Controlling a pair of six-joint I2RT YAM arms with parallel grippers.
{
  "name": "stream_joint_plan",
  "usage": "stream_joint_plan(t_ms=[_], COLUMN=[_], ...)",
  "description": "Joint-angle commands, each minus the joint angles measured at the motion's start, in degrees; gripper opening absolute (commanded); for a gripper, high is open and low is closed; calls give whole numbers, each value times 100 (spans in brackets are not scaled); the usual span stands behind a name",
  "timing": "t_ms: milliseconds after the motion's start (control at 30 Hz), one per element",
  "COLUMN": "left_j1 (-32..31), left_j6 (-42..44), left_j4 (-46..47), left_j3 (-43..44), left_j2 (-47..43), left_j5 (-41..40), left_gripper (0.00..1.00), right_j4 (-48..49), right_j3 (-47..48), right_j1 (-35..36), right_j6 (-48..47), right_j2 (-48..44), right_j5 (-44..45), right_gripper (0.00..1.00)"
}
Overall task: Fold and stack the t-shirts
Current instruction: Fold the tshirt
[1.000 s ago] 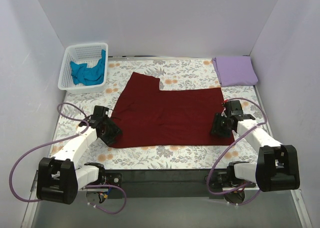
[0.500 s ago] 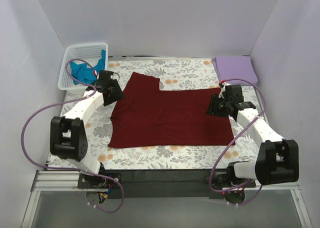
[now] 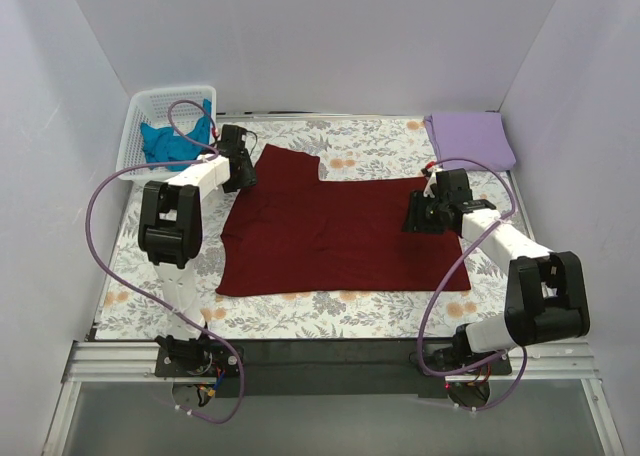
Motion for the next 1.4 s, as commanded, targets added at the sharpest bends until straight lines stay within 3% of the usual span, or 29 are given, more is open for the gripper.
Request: stream_joint_plan(t_ms=[0,400,633,667,800,1000,1367], left_j1=[-22,-57,-136,-153,-171,-171,-180], left_j6=[140,298,456,456,535,597,632], left_j4=[63,309,353,353,344,318,309], left_j3=[292,82,-138,-165,-182,-235,-191], left_j2=[100,548,549,549,566,540,548], left_j5=[-211,-185,-80,-80,-167,-448,-484], left_gripper=[44,42,20,12,0,0,0], right_j4=[284,372,381,398,697,742,873], right_j3=[191,402,1121,1236,1868,2651,3152], right_j1=[49,102,84,75,-65,-381,-1233], right_j6=[-117,-179,-731,-802,-1241,-1840,-1480], right_j2=[112,393,805,885,1385,2344,3293], right_j5=[-120,29,1398,1487,1646,1515,734], right_gripper=[52,52,51,51,52,51,47])
